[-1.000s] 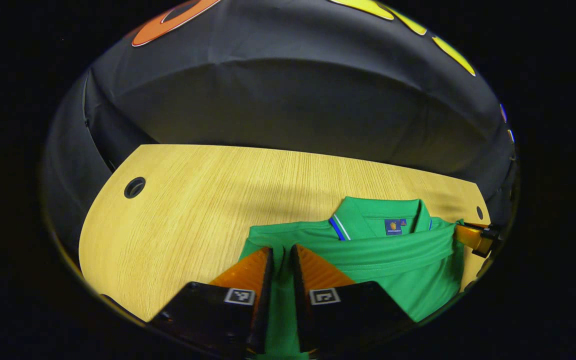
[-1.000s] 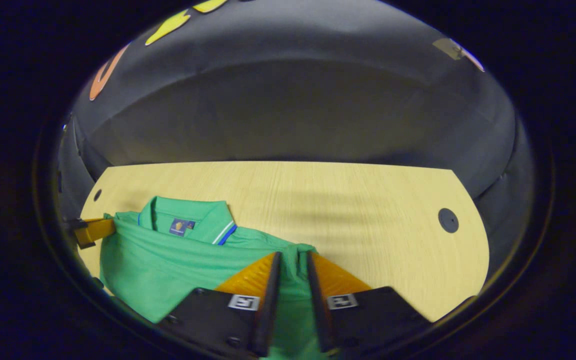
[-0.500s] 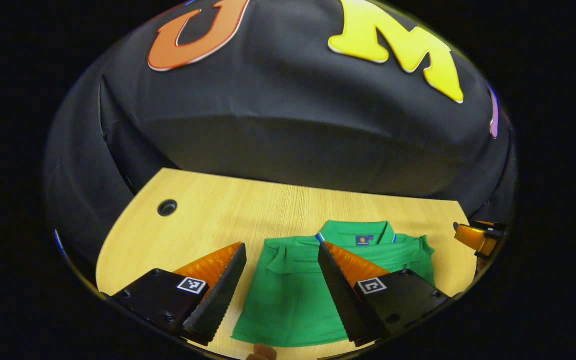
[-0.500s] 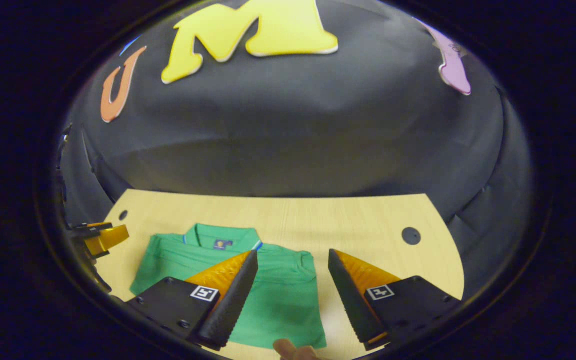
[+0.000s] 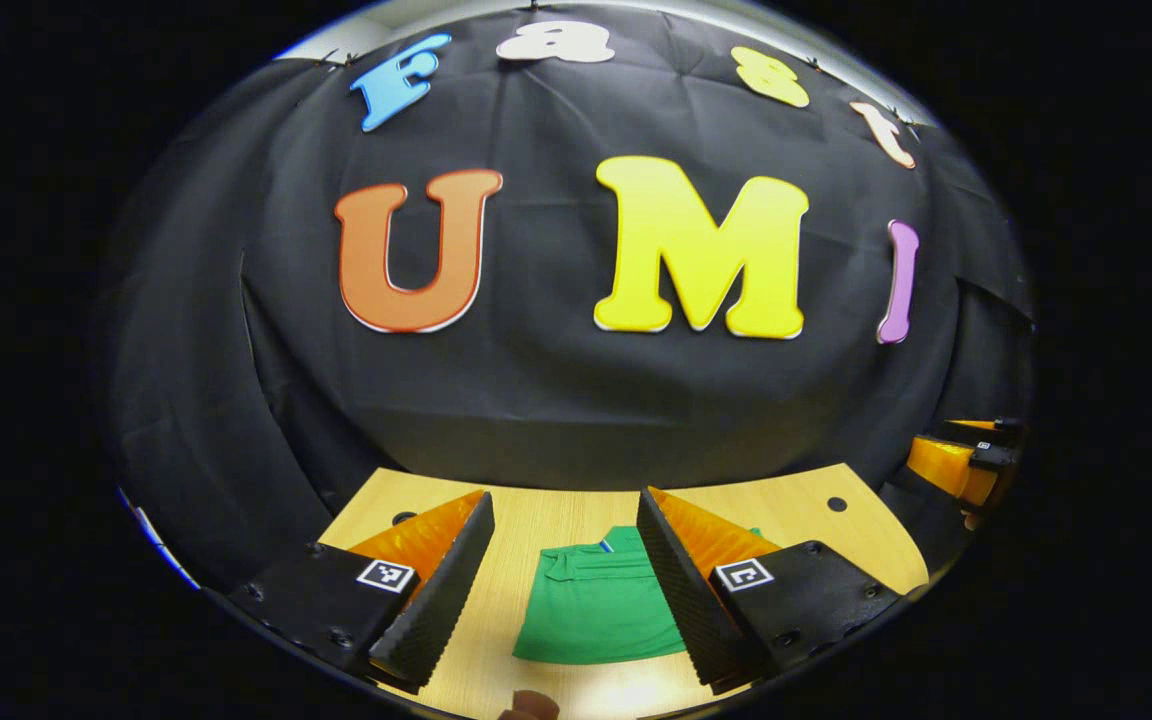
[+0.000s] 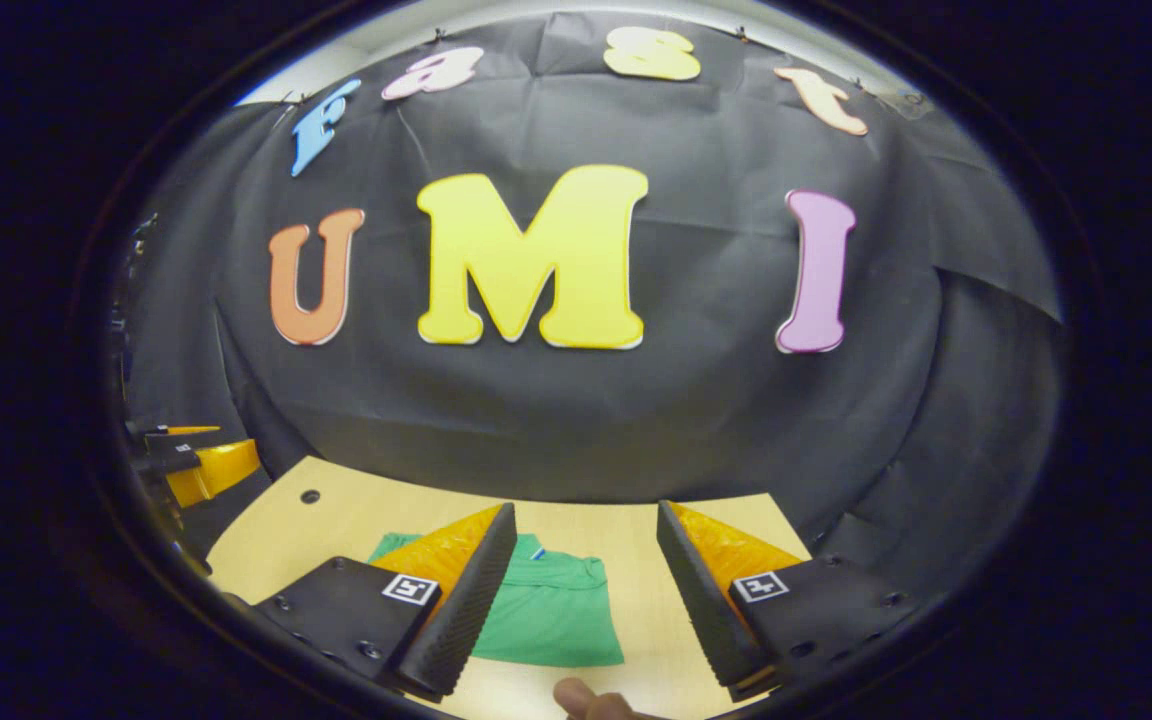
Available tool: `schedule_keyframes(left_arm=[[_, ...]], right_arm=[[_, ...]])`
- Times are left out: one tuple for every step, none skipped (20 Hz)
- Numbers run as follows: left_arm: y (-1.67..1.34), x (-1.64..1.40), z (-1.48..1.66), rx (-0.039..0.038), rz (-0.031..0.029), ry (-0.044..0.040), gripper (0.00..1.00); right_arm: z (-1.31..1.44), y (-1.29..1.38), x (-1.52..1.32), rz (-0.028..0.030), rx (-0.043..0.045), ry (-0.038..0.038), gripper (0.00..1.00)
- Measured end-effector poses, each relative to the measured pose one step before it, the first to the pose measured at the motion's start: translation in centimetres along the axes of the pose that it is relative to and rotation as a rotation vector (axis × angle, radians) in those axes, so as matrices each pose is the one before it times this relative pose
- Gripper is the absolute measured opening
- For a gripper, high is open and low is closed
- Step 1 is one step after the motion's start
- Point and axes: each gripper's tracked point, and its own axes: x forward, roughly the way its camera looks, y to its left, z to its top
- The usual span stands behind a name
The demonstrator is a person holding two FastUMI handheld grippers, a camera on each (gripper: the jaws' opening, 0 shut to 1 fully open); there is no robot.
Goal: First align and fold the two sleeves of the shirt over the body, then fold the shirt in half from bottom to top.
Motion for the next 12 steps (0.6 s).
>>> schedule_keyframes(left_arm=[[-0.323, -1.738, 0.833, -0.00329, -0.00908, -0.01293, 0.93], [-0.332, -1.212, 0.538, -0.00408, -0.00902, -0.01464, 0.93], [-0.126, -1.589, 0.631, -0.00311, -0.00235, -0.01463, 0.93], [0.041, -1.328, 0.696, -0.00104, -0.00018, -0.01473, 0.93], [-0.087, -1.350, 0.465, -0.00191, -0.00413, -0.01540, 0.93], [0.043, -1.270, 0.342, -0.00171, -0.00175, -0.01254, 0.93], [-0.026, -1.226, 0.146, -0.00530, -0.00530, -0.00691, 0.93], [-0.207, -1.377, 0.170, 0.00051, -0.00731, -0.00973, 0.93], [0.327, -1.122, 0.253, 0.00188, 0.00865, -0.01431, 0.93], [0.343, -1.051, -0.028, 0.00059, 0.00422, -0.00288, 0.93], [0.055, -1.009, -0.181, -0.00526, -0.00070, 0.00007, 0.93], [0.142, -0.737, -0.549, -0.00485, 0.00321, 0.00922, 0.93]], right_arm=[[0.645, 0.053, -1.786, -0.00340, 0.01873, -0.02141, 0.91], [0.639, -0.144, -1.719, -0.00540, 0.00378, -0.02546, 0.91], [0.487, -0.318, -1.644, -0.01045, 0.00295, -0.01941, 0.92], [0.446, 0.120, -1.457, 0.00391, -0.00680, -0.01982, 0.93], [0.506, -0.168, -1.372, -0.00150, -0.00630, -0.01749, 0.96], [0.153, -0.456, -1.533, -0.00829, -0.00289, -0.01042, 0.99], [0.424, -0.306, -1.527, -0.00614, 0.00662, -0.01961, 0.99], [1.123, -0.381, -2.037, -0.00213, 0.00329, -0.02782, 0.87], [0.673, -0.044, -1.515, 0.00164, -0.01081, -0.03092, 0.87], [0.547, -0.097, -1.223, -0.00452, -0.02853, -0.03268, 0.87], [0.414, -0.020, -1.115, -0.00824, -0.03762, -0.02885, 0.86], [0.348, 0.650, -0.883, 0.00054, -0.03783, -0.02175, 0.86]])
